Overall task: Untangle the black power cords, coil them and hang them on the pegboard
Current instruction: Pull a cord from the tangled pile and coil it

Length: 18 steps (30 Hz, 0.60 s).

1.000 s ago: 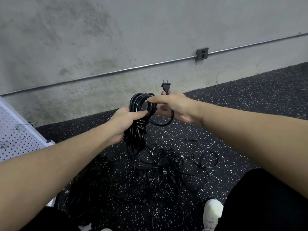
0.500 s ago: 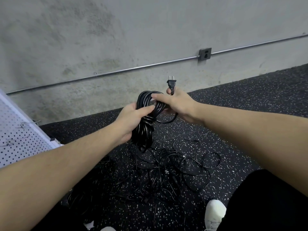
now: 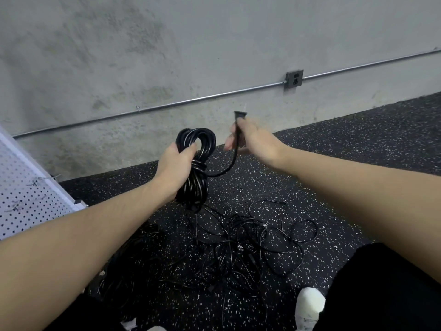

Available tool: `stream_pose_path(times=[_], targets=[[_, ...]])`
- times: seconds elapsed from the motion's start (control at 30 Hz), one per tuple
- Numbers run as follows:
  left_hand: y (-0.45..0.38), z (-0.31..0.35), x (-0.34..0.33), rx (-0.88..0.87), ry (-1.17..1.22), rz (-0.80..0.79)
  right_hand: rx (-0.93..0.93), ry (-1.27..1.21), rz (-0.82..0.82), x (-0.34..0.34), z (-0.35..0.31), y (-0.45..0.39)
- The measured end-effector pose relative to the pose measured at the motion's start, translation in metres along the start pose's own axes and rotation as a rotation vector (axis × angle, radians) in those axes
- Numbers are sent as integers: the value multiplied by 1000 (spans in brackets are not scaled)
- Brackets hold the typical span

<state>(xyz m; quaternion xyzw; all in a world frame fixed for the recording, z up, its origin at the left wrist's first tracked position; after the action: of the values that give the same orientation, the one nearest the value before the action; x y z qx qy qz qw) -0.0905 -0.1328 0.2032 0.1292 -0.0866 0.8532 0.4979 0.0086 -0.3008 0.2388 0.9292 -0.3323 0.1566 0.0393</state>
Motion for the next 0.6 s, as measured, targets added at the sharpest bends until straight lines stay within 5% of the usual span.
stream_pose_path(times=[0.17, 0.33, 0.6], targets=[[-4, -3, 0, -33, -225, 51, -53, -9, -307, -31, -9, 3], [-6, 6, -6, -78, -290, 18, 0, 28, -153, -35, -13, -4], [1, 1, -1, 2, -18, -79, -196, 137, -118, -27, -12, -9]])
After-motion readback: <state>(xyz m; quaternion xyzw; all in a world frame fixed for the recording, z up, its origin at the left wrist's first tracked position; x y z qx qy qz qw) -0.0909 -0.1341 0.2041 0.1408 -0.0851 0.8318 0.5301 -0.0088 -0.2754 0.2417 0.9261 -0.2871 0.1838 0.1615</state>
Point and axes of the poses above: each hand's wrist, its own y-axis away from the middle knuckle, its own x-axis out of the back of the hand, z = x × y, the point moved 3 cm from there along -y, towards the middle knuckle, and after that the axes turned 9 degrees about -z, right-handed, at the moved point
